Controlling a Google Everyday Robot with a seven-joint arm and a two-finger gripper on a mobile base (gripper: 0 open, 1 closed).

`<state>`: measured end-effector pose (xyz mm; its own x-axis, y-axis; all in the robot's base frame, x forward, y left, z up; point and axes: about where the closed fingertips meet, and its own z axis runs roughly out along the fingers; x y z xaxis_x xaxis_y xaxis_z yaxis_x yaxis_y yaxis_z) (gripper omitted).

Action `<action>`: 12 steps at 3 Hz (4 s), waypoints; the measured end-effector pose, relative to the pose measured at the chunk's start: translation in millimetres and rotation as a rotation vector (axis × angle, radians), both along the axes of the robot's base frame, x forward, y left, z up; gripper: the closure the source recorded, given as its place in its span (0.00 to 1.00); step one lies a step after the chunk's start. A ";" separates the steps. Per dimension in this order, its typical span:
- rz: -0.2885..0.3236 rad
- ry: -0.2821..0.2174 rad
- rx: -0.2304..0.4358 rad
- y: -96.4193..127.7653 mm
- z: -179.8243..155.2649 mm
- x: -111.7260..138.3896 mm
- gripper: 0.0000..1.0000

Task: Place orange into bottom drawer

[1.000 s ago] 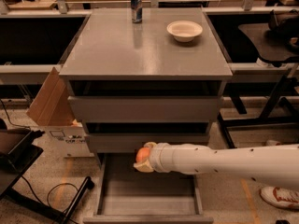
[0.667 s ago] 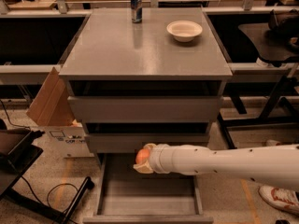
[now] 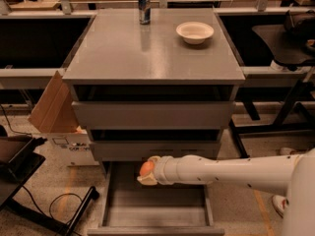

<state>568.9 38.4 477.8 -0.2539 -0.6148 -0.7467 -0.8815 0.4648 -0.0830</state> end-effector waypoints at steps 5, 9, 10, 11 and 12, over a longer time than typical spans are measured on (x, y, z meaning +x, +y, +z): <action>-0.026 0.178 0.037 -21.8 -225.1 61.2 1.00; -0.037 0.376 -0.081 -5.3 -334.7 35.5 0.74; -0.035 0.378 -0.081 -4.1 -335.7 34.2 0.51; -0.033 0.381 -0.081 -2.7 -337.0 32.5 0.28; -0.029 0.385 -0.081 -0.4 -338.9 29.9 0.00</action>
Offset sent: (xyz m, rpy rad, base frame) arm 0.0311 -0.0058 -0.1526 0.1057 0.1218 -0.0650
